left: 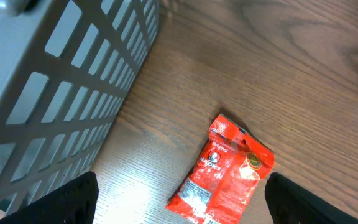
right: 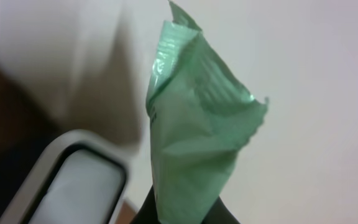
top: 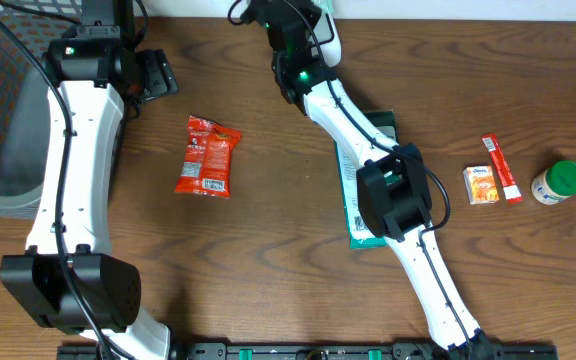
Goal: Scan the item barcode
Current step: 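Hold the wipes pack up against the white scanner face with the right gripper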
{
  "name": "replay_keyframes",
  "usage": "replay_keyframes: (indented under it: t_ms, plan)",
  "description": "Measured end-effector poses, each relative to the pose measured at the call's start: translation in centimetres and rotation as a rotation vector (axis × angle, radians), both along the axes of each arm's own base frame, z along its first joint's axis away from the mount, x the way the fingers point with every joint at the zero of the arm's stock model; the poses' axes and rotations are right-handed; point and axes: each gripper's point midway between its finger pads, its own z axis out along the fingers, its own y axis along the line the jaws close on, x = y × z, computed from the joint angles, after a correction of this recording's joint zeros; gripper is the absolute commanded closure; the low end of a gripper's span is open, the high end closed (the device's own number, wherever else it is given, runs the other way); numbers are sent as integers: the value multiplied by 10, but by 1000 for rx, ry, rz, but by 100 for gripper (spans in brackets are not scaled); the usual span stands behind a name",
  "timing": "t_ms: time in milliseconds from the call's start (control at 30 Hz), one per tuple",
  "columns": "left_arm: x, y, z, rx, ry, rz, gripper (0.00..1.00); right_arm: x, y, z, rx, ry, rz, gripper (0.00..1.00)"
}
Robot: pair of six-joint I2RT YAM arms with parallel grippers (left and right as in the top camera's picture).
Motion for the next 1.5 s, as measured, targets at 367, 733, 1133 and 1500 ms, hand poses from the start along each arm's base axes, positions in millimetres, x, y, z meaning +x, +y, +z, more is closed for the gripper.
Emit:
replay_keyframes:
  t_ms: [367,733,1133,1500]
  plan:
    - [0,0,0,0,0,0,14,-3,-2,-38,178,131,12,99]
    - [0,0,0,0,0,1,14,-13,-6,-58,240,210,-30,99]
    - [0,0,0,2,0,1,14,6,-23,16,206,-114,-129,99]
    - [0,1,0,3,0,1,14,-21,-24,91,-2,-352,-274,99]
